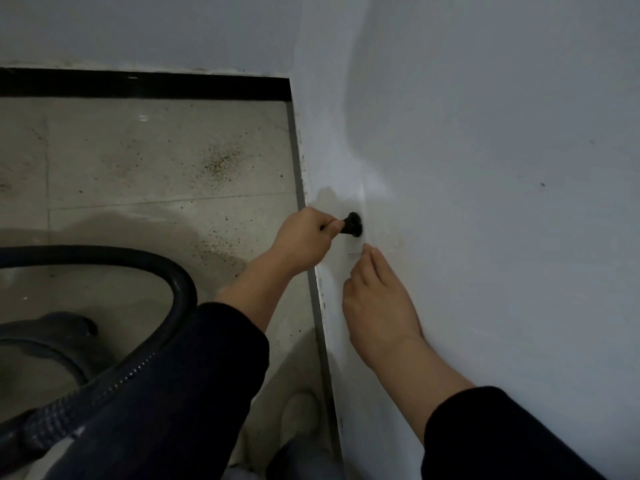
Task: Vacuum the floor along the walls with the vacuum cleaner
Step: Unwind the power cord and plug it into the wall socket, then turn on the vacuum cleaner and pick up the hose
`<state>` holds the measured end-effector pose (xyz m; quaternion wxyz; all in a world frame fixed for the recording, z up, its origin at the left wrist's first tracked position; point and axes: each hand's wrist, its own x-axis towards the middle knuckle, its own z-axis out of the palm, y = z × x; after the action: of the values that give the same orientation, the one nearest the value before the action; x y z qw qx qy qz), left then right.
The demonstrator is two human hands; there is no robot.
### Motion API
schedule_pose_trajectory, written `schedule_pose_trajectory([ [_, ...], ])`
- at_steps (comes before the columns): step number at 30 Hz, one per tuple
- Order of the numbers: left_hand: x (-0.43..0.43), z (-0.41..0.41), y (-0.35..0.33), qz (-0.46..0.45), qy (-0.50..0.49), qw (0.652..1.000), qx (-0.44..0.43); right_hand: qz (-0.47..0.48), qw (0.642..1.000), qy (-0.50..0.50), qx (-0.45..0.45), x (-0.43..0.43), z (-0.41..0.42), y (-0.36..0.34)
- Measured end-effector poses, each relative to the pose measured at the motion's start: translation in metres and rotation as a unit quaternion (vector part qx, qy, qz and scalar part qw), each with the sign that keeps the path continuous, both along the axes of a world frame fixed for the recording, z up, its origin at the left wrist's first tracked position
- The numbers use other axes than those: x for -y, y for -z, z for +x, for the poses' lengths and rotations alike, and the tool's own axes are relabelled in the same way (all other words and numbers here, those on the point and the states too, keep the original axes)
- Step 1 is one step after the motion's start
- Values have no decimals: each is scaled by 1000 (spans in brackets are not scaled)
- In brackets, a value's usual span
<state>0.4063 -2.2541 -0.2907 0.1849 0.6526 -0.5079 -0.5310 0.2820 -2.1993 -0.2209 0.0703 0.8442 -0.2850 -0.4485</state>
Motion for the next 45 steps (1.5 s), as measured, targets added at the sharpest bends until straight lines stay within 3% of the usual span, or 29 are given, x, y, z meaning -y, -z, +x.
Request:
schedule_pose_trajectory([
  [3, 0, -3, 1, -14, 3, 1000, 23, -5, 1000, -13, -19, -3, 0, 2],
  [12, -22, -5, -4, 35, -7, 999, -38, -5, 999, 13, -33, 0, 0, -6],
  [15, -55, 12, -18, 4, -125, 992, -14, -18, 995, 66, 68, -5, 15, -12],
  [17, -86, 35, -35, -9, -222, 975, 3, -16, 983, 79, 166, -10, 31, -22],
  [22, -175, 101, -104, -47, -303, 947, 93, 26, 946, 113, 301, -44, 95, -63],
  [28, -296, 155, -199, -80, -365, 909, 183, 126, 926, 140, 326, -108, 183, -126],
  [33, -384, 185, -242, -136, -360, 881, 274, 223, 901, 171, 332, -169, 244, -144],
  [37, -425, 245, -251, -181, -356, 830, 390, 307, 827, 268, 388, -218, 288, -159],
  [41, -465, 304, -252, -140, -417, 782, 442, 297, 785, 350, 417, -254, 321, -169],
  [45, -509, 339, -242, 16, -593, 726, 349, 245, 760, 414, 437, -268, 332, -170],
])
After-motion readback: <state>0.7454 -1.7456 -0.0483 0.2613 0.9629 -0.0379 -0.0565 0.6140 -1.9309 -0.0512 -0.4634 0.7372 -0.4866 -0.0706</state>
